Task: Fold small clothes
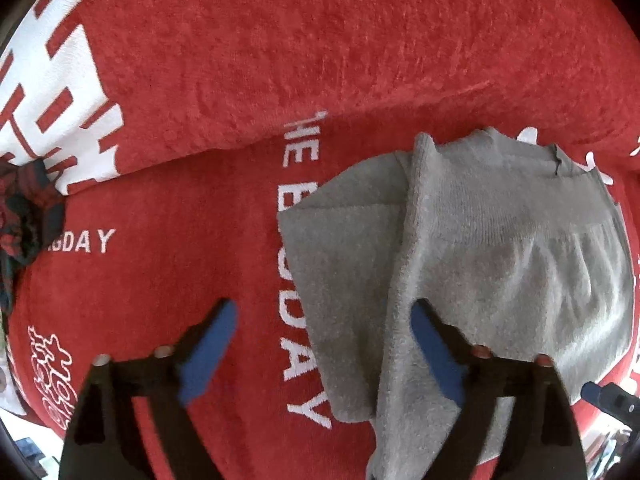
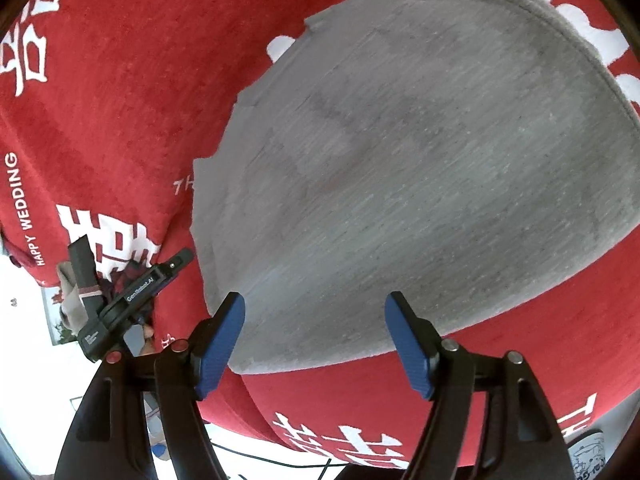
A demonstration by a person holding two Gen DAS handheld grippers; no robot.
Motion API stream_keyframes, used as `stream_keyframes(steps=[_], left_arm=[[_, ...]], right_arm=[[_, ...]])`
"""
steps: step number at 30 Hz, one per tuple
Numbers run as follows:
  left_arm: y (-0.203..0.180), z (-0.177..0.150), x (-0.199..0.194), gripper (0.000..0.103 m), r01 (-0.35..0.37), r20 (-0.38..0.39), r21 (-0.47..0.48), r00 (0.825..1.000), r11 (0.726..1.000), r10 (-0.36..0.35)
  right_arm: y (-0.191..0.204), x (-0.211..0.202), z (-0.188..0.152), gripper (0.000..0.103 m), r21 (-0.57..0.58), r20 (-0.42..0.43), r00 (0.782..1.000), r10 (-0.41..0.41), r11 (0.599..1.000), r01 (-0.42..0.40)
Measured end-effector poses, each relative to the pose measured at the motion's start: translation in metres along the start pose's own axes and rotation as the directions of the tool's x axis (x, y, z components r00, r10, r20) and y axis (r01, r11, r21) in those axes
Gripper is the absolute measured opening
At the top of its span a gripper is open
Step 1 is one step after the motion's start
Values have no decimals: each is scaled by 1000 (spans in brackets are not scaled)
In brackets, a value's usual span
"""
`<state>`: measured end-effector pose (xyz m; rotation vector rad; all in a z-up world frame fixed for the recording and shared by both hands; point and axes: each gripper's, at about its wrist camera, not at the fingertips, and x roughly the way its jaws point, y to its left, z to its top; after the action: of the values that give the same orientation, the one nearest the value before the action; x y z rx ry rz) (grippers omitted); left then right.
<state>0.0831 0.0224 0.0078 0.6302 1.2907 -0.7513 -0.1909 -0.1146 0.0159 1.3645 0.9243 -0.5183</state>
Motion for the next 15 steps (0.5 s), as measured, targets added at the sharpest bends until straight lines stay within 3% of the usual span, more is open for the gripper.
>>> stream_keyframes(steps=[2,3,15], left_arm=[[0,-2,-5,92,1,8,2,1000,1000,-1],[1,-2,-6,102,2,8,0,1000,1000,-2],[15,-5,-14,103,15,-25,-30,1000,999,-16]], right_arm=[[2,2,-2,76,0,-4,1000,5,1000,-5],[3,3,-2,76,0,-6,1000,7,1000,-7],[14,18,-22,80,10,-34,998,47,999,-46]])
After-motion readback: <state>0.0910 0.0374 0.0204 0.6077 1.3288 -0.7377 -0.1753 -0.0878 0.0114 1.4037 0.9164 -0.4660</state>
